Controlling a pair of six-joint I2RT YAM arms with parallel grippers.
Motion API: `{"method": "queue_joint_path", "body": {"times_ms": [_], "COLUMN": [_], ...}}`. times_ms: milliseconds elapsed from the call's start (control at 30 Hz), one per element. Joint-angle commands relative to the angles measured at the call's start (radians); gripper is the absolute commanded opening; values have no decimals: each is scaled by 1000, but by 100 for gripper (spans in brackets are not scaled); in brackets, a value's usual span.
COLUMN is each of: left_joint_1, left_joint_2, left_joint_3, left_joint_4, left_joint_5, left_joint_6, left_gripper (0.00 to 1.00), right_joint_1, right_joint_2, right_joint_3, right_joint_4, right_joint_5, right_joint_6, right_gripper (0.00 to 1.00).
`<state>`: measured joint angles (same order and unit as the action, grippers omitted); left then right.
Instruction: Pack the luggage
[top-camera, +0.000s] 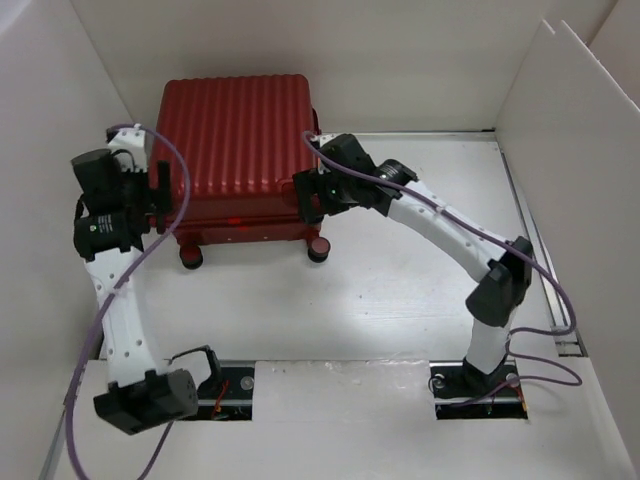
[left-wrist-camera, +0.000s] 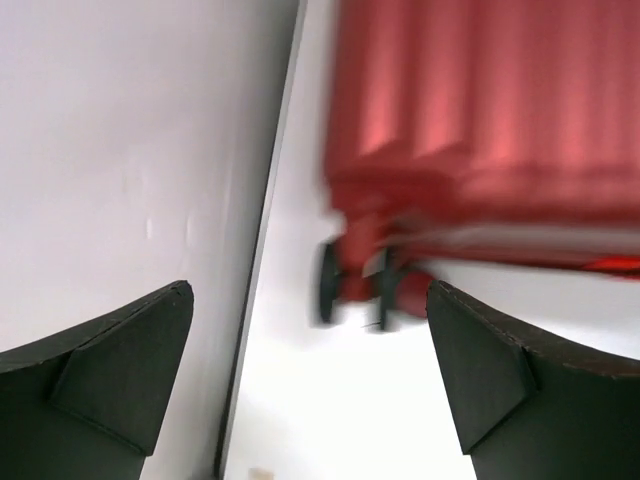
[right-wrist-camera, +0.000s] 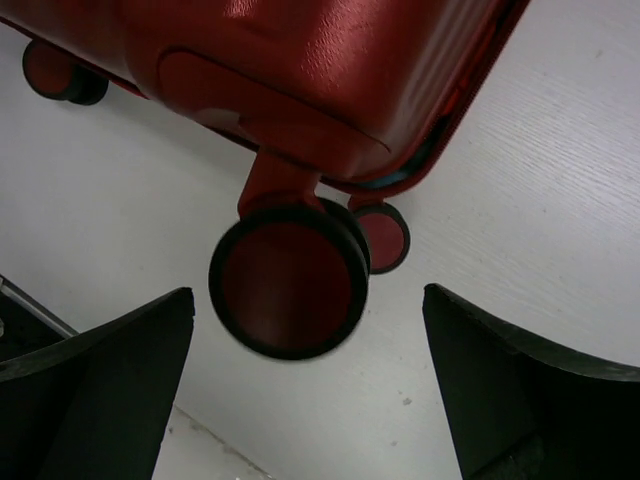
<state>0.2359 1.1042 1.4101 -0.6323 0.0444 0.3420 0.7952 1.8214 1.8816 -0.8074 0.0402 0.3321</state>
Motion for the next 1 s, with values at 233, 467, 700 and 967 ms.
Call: {"method": "queue_joint_path", "body": {"times_ms": [233,467,700,967], "left_joint_1": [306,306,306,264], "left_joint_2": [100,148,128,57], "left_joint_3": [-143,-157,-71,-28], "left_joint_4": [-14,25,25,54], "left_joint_5": [428,463,454,494], "left_joint_6": [138,124,150,250], "left_gripper": [100,100,100,100], "right_joint_1": [9,9,-31,-207], "right_joint_2": [144,191,133,-2], "right_joint_3": [128,119,1,-270], "right_joint_4": [82,123,206,272], "right_joint_5": [-92,-54,16,30], "right_joint_6": [-65,-65,-44,-7], "right_gripper": [100,71,0,0]}}
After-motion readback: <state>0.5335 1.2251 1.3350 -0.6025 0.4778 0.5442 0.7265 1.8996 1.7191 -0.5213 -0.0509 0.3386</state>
